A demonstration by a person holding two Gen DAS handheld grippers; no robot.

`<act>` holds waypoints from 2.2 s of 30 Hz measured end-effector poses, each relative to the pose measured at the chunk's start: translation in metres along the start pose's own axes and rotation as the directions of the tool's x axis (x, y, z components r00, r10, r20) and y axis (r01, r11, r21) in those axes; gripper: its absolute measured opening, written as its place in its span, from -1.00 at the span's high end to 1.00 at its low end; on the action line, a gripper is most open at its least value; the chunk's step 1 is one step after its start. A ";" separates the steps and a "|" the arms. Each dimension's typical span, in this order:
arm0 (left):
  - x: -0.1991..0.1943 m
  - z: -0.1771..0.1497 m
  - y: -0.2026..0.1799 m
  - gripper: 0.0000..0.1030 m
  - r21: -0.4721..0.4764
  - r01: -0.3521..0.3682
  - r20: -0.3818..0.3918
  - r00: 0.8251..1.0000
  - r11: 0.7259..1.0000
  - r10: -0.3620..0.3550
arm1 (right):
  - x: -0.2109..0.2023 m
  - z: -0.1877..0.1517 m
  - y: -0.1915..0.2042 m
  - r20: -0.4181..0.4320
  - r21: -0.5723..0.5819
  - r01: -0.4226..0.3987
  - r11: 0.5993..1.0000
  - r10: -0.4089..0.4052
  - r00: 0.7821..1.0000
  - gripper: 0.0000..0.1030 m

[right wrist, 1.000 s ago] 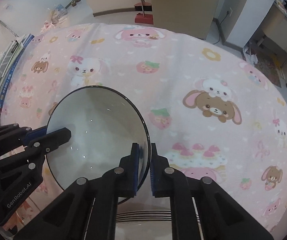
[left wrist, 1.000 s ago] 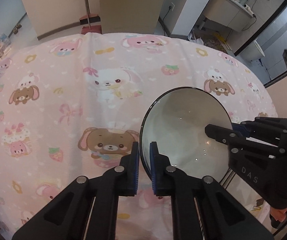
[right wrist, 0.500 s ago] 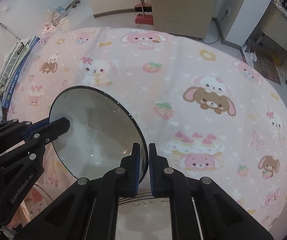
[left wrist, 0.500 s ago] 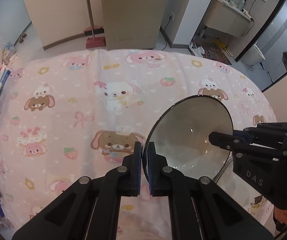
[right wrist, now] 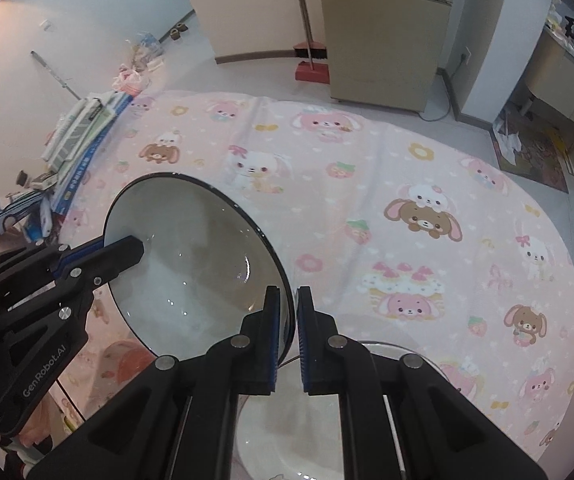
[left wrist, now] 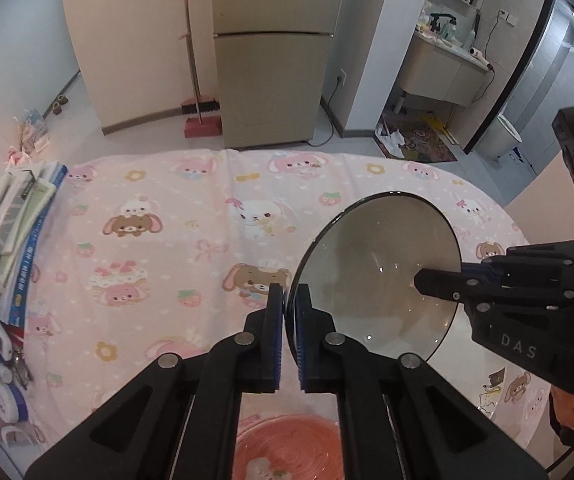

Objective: Organize plates and bowls
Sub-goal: 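Carry the white bowl toward the nested pink bowls with both tools, then lower the white bowl into the pink bowls and open both tools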

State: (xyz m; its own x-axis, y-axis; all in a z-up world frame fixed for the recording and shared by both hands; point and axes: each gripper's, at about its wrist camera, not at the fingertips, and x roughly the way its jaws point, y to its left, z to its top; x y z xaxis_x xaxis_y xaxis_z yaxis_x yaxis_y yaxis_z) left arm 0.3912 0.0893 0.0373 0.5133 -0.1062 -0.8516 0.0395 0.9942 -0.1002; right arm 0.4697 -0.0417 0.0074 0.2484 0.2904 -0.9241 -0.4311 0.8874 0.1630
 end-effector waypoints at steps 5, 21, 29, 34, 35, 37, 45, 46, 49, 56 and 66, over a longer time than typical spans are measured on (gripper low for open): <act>-0.030 -0.012 0.011 0.92 -0.019 0.002 0.041 0.999 1.000 -0.001 | -0.024 -0.011 0.029 0.040 -0.054 0.006 0.999 -0.003 0.999 0.82; -0.083 -0.073 0.044 0.91 -0.073 0.001 0.083 0.997 0.997 0.005 | -0.044 -0.053 0.099 0.041 -0.157 0.002 0.988 0.005 0.999 0.81; -0.092 -0.105 0.053 0.91 -0.086 0.007 0.085 0.996 0.996 0.000 | -0.040 -0.080 0.121 0.025 -0.179 0.015 0.984 -0.011 1.000 0.81; -0.089 -0.122 0.056 0.91 -0.093 0.005 0.063 0.998 0.996 0.001 | -0.032 -0.096 0.129 0.007 -0.186 0.012 0.982 -0.011 1.000 0.81; -0.088 -0.125 0.057 0.91 -0.096 0.008 0.057 0.998 0.995 -0.002 | -0.029 -0.099 0.129 -0.002 -0.188 0.008 0.982 -0.009 1.000 0.81; -0.085 -0.130 0.057 0.91 -0.098 0.012 0.046 0.999 0.995 -0.008 | -0.025 -0.104 0.129 -0.013 -0.186 0.005 0.983 -0.008 1.000 0.81; -0.068 -0.143 0.050 0.91 -0.097 0.022 0.003 1.000 0.995 -0.022 | -0.007 -0.120 0.122 -0.057 -0.175 0.011 0.984 -0.021 0.998 0.80; -0.066 -0.145 0.049 0.91 -0.099 0.025 -0.001 1.000 0.995 -0.025 | -0.005 -0.121 0.120 -0.063 -0.172 0.010 0.985 -0.021 0.998 0.80; -0.059 -0.147 0.047 0.91 -0.100 0.028 -0.020 0.999 0.995 -0.030 | 0.002 -0.124 0.117 -0.082 -0.168 0.011 0.986 -0.025 0.996 0.80; -0.046 -0.150 0.043 0.91 -0.102 0.011 -0.048 0.999 0.995 -0.016 | 0.017 -0.126 0.109 -0.106 -0.153 0.006 0.988 -0.023 0.994 0.80; -0.032 -0.151 0.039 0.91 -0.106 0.016 -0.081 0.996 0.994 -0.025 | 0.021 -0.124 0.102 -0.087 -0.147 0.010 0.989 -0.023 0.996 0.78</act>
State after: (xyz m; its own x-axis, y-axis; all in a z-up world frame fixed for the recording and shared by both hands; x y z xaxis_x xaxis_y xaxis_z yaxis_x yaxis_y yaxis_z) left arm 0.2467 0.1288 -0.0176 0.4408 -0.1321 -0.8878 -0.0431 0.9849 -0.1680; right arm 0.3229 0.0104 -0.0385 0.1824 0.2375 -0.9541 -0.5514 0.8282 0.1007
